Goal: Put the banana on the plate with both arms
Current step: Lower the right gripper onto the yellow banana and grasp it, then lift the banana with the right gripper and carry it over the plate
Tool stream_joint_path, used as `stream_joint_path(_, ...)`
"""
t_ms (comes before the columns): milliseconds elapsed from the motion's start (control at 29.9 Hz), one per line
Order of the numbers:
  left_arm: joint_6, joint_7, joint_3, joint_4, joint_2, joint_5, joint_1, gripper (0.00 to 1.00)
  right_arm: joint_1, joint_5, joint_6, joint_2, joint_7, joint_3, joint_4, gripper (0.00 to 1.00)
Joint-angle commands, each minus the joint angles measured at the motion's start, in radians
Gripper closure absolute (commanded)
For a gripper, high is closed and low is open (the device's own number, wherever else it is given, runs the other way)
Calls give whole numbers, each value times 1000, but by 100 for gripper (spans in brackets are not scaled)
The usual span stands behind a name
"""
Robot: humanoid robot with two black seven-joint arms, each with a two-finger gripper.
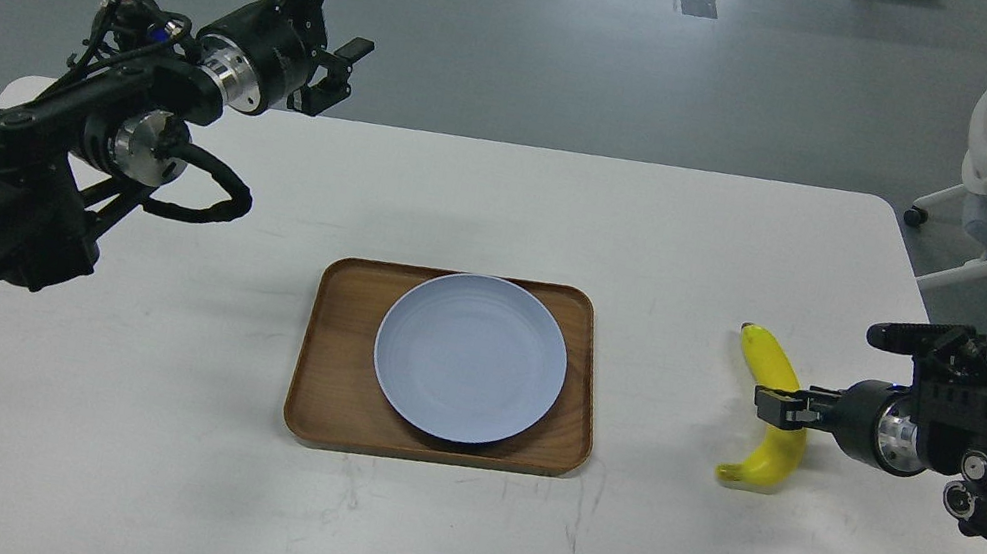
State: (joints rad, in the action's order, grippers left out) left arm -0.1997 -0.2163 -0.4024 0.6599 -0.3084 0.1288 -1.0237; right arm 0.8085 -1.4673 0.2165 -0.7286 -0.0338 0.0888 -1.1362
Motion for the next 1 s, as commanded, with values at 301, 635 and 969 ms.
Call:
stream_joint_path(301,0,-2,2,0,-1,0,2,2,188,61,-8,87,54,3,1,87)
stream_joint_path(635,0,0,5,0,-11,0,5,2,408,45,86,345,144,-101,-2,86)
stream_joint_path(969,0,-2,4,0,-44,0,5,2,451,44,158,393,146,-208,25,84)
